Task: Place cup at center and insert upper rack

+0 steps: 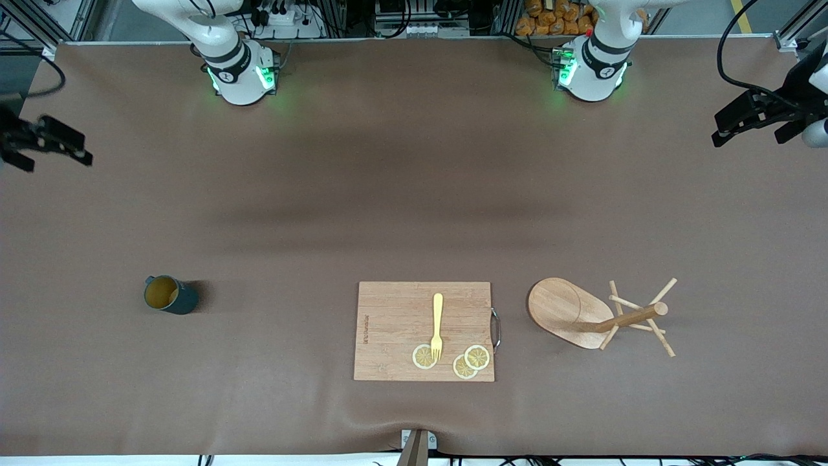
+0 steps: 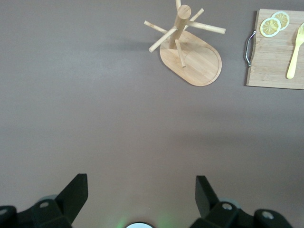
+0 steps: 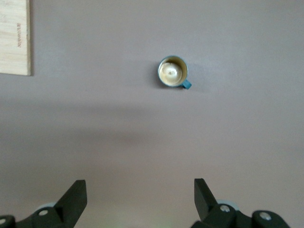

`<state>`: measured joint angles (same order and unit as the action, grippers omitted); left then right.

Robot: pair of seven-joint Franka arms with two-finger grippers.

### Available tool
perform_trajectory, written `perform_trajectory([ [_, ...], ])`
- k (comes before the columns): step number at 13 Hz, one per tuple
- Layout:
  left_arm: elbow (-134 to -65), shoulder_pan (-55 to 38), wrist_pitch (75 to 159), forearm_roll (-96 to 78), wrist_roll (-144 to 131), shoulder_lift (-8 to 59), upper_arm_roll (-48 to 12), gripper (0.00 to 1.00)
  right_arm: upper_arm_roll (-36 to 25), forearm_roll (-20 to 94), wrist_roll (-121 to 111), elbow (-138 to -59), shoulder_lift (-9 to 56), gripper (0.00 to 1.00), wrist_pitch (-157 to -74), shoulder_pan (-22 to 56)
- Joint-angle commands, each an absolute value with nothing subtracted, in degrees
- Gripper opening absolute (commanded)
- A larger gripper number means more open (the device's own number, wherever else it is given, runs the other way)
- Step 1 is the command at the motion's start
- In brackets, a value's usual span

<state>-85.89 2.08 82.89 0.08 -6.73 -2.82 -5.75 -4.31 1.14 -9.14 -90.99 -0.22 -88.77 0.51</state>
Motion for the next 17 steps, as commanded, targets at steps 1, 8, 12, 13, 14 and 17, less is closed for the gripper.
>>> perform_trajectory([
  [1, -85.25, 2.28, 82.00, -0.35, -5.71, -2.37, -5.36, 1.00, -4.39, 1.84, -8.17, -91.14, 4.03, 1.00, -93.06, 1.05],
  [8, -85.52, 2.37, 82.09, -0.18, -5.71, -1.67, -5.36, 1.00, -4.39, 1.93, -8.17, -91.23, 20.55, 1.00, -108.18, 0.88],
  [12, -85.61, 2.37, 82.00, -0.09, -5.71, -1.76, -5.36, 1.00, -4.39, 2.02, -8.17, -91.23, 27.67, 1.00, -116.18, 1.05],
  [13, -85.61, 2.37, 82.00, -0.09, -5.71, -1.76, -5.36, 1.00, -4.39, 1.93, -8.17, -91.23, 28.73, 1.00, -117.41, 1.05],
  [14, -85.61, 2.37, 82.00, -0.09, -5.71, -1.76, -5.45, 1.00, -4.39, 1.93, -8.17, -91.23, 30.05, 1.00, -119.25, 0.97],
  [17, -85.87, 2.37, 82.00, -0.09, -5.71, -1.76, -5.45, 1.00, -4.39, 2.02, -8.17, -91.23, 33.83, 1.00, -124.18, 0.70],
])
